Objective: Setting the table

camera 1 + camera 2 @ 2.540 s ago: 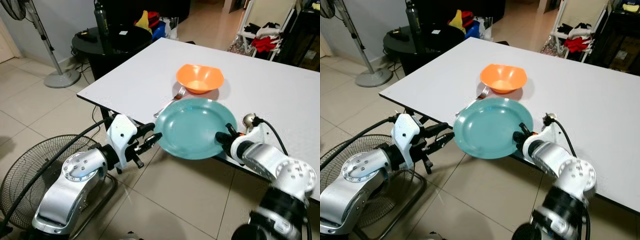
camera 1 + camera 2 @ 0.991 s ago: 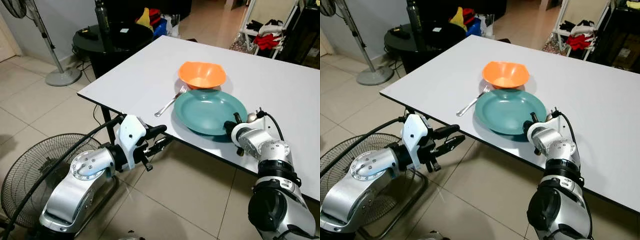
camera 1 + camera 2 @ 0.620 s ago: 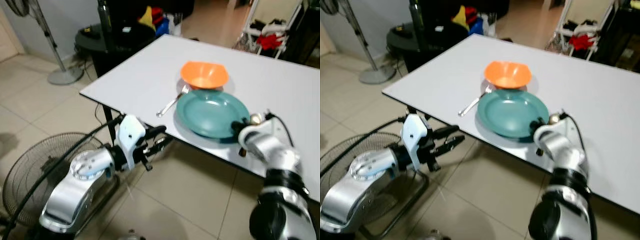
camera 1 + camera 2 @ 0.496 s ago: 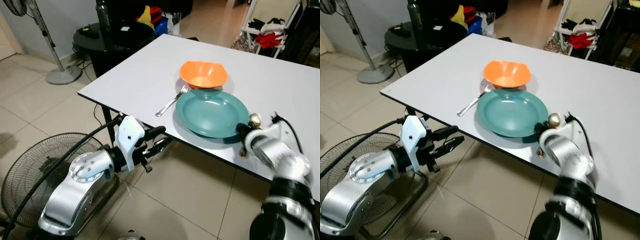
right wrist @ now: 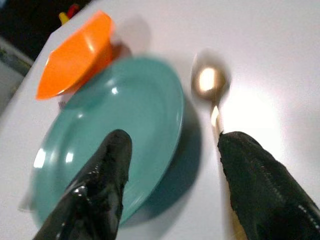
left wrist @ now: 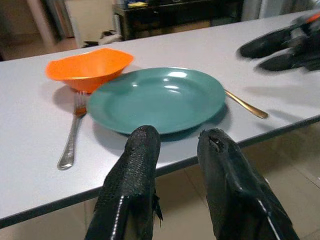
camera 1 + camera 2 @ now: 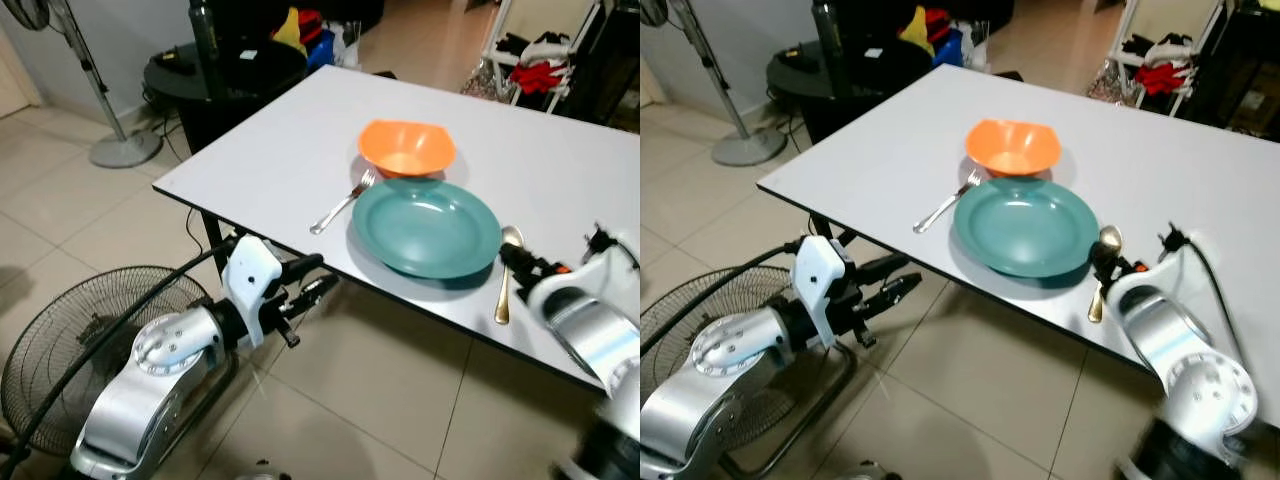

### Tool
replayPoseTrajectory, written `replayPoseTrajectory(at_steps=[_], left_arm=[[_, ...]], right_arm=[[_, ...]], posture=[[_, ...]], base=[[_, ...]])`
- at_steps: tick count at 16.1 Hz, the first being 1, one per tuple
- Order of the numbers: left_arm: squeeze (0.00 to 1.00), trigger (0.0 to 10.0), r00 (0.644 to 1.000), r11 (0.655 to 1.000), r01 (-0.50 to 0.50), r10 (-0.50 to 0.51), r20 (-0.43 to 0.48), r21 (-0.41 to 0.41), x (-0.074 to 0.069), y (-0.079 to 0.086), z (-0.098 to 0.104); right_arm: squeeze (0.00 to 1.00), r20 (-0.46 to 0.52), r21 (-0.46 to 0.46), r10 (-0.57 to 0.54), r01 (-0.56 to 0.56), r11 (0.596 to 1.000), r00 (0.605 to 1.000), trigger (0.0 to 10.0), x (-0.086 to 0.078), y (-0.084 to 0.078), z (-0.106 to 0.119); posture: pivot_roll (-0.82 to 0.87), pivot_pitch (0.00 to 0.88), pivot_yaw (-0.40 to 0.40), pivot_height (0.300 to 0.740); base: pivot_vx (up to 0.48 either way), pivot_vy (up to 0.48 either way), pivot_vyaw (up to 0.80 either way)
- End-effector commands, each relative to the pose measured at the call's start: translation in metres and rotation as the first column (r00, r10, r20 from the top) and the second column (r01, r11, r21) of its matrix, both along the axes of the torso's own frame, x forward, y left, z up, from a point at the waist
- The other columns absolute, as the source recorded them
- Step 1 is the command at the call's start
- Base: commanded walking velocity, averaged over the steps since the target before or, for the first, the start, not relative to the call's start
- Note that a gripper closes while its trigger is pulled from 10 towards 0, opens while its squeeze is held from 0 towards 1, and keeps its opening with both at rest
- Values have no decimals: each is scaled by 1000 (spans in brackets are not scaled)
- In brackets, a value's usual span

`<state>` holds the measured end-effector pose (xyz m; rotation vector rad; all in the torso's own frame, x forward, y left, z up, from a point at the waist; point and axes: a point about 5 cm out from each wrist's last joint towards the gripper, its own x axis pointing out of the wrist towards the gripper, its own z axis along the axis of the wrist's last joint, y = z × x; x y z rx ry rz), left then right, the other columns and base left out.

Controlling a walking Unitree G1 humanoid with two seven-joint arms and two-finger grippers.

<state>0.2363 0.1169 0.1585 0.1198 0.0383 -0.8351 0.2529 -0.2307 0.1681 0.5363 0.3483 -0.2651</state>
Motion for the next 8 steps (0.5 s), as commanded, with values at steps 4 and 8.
replayPoseTrajectory(at_steps=[4,8], left_arm=[[0,10000,938,939,-343,344,51,-34,16,19,11],[0,10000,886,892,-451,450,112,-19,19,18,16]], right_arm=[[1000,197,-543,330,-177,821,923,10000,1,48,48],[1000,203,-585,402,-219,781,893,10000,-3,69,29]], posture=[[63,0,70,740],[64,0,93,740]], base=[[0,0,600],[0,0,800]])
